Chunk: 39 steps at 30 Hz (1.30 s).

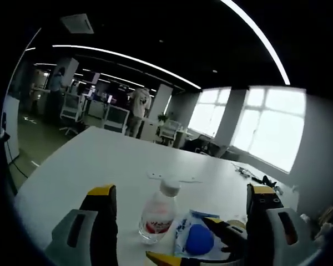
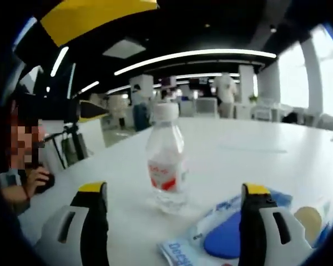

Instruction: Arrange the tabletop items into an orderly group along one side of the table until the central work area is clear of visible clutter.

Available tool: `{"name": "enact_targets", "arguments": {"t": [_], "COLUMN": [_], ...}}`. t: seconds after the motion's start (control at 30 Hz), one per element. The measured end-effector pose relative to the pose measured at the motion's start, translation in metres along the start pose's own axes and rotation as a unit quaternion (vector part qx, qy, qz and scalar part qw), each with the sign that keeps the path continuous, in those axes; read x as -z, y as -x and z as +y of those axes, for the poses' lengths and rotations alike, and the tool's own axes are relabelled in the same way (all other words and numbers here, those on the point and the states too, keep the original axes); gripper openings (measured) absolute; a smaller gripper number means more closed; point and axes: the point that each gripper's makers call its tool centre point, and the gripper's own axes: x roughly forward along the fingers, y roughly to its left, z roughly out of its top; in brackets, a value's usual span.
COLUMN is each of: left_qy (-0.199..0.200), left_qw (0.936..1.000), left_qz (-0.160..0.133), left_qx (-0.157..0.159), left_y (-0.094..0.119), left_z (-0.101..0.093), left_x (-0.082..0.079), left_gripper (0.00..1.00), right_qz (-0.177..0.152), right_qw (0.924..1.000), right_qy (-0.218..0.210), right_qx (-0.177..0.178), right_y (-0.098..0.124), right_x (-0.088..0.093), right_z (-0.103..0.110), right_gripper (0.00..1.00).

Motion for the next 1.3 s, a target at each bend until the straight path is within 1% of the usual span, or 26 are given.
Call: {"name": "enact_targets", "arguments": {"t": [0.07,0.23,0.43,0.57,0.87,1.07,1.3], "left_qy": [0.001,0.004,0.009,0.008,0.013,0.007,0.006], "left_qw": [1.0,1.0,1.0,0.9999,0.9997,0.9992,0.9991], "left_qz": [0.002,0.003,0.004,0.005,0.021,0.037,0.041], "left_qx": [0.0,0.003,0.002,0.003,0.006,0.011,0.007], "left_y": [0.001,0.003,0.005,0.008,0.011,0.015,0.018], "left_z": [-0.003,-0.009,-0.012,-0.014,-0.018,-0.029,-0.03], "left_x": [0.001,0.002,0.003,0.003,0.012,0.021,0.02], "left_gripper": [0.97,0.98,0.98,0.99,0.99,0.99,0.99], "right_qz": [-0.002,-0.003,-0.005,-0.006,-0.002,-0.001,0.003], "right_qw": [1.0,1.0,1.0,1.0,1.0,0.9999,0.9997], "right_qy": [-0.004,0.0,-0.002,0.002,-0.003,-0.007,-0.012], "right_qx": [0.0,-0.002,-0.002,-0.003,-0.009,-0.013,-0.023], "right_y": [0.003,0.01,0.014,0.017,0.025,0.033,0.039], "right_x": [-0.002,-0.006,-0.013,-0.015,-0.02,-0.022,-0.023], "right_z": [-0.001,-0.003,-0.009,-0.01,-0.016,-0.02,-0.022], "right_gripper": [0.98,0.98,0.98,0.97,0.97,0.96,0.96]}}
